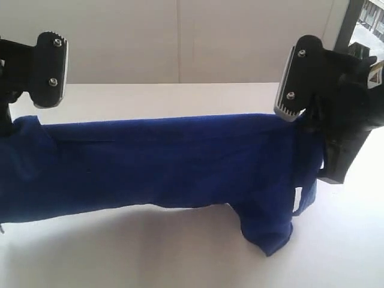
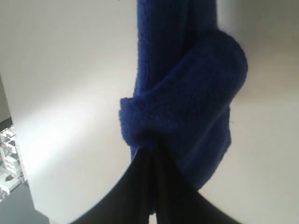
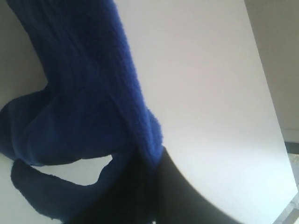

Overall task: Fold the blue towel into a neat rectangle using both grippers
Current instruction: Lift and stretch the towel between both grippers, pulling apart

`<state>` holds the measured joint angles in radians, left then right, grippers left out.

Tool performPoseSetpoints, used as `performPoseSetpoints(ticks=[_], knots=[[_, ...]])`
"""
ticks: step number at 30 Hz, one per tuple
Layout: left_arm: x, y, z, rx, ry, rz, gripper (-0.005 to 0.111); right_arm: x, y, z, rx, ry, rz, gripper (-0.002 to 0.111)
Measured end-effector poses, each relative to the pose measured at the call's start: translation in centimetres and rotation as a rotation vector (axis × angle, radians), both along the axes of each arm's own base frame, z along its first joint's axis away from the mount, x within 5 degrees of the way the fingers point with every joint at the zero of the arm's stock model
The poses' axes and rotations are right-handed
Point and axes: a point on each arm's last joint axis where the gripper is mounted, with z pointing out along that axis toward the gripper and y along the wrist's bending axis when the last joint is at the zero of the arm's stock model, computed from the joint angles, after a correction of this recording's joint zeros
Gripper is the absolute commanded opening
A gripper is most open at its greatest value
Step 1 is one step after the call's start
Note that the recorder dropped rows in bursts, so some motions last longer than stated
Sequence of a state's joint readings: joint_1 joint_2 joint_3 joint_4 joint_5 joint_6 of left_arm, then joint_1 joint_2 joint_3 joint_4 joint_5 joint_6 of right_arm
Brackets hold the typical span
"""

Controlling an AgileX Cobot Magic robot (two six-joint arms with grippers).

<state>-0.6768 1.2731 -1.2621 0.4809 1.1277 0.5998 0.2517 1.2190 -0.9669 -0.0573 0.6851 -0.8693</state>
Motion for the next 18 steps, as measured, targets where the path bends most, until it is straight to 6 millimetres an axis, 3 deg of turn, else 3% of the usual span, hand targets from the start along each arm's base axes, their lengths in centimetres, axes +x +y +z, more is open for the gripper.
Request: performPoseSetpoints(ticks=[10,18], knots=[[-1.5,-0.2,0.6,-0.128,0.052,-0.014,0.0,-3.9,-1.1,4.5,0.001,0.016,-0.024,0.0],[-2.4,0.6,1.6,-0.159,0.012,-0.017,0.0,-4.7,-1.1,4.9,0.022,0.098,-0.032,0.0]])
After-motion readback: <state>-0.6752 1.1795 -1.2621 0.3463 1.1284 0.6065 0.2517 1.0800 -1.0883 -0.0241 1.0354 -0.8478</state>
